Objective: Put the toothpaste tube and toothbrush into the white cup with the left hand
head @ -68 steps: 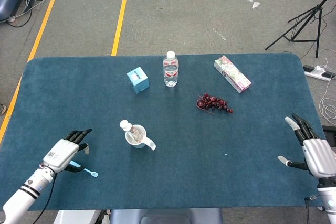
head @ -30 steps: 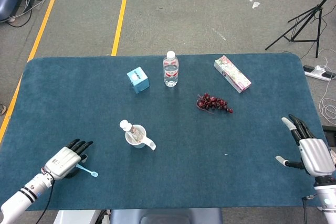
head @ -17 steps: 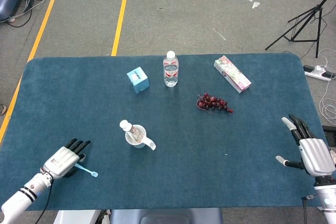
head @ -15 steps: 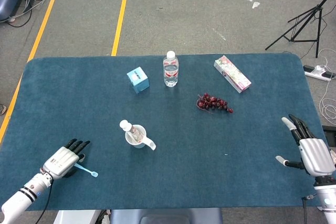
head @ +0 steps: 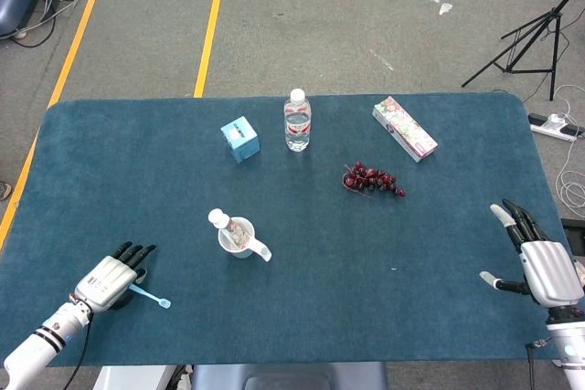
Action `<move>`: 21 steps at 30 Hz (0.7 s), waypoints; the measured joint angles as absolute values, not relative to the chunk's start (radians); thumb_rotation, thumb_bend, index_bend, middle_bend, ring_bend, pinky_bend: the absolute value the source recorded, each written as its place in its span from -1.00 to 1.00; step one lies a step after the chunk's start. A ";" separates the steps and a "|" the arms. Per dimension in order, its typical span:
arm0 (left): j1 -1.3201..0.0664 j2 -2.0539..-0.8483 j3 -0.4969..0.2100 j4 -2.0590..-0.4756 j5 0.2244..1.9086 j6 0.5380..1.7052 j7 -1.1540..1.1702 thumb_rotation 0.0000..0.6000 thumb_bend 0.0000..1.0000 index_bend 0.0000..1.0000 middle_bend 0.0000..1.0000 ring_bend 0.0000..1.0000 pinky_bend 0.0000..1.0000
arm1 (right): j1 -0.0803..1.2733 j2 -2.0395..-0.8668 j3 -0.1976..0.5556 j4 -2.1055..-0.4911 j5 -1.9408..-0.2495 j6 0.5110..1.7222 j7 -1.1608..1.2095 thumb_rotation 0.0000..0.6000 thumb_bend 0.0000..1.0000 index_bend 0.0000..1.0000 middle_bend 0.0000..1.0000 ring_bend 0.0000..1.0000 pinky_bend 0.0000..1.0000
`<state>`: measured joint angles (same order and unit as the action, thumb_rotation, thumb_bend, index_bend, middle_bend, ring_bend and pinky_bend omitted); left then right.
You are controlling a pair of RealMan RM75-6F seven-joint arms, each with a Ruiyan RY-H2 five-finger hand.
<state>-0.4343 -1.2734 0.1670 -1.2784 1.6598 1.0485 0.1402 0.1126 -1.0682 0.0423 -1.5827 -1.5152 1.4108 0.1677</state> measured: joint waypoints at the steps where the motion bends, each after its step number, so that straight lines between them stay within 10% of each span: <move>1: -0.434 -1.274 0.167 -1.278 1.658 1.047 0.141 1.00 -0.35 -0.11 -0.91 -0.81 -0.79 | 0.113 -1.068 0.042 -1.583 -1.515 1.410 0.168 1.00 -0.93 -0.90 -0.92 -0.92 -0.35; 21: -0.433 -1.288 0.165 -1.270 1.642 1.031 0.151 1.00 -0.30 -0.04 -0.91 -0.81 -0.79 | 0.112 -1.064 0.043 -1.587 -1.512 1.410 0.168 1.00 -0.93 -0.90 -0.92 -0.92 -0.35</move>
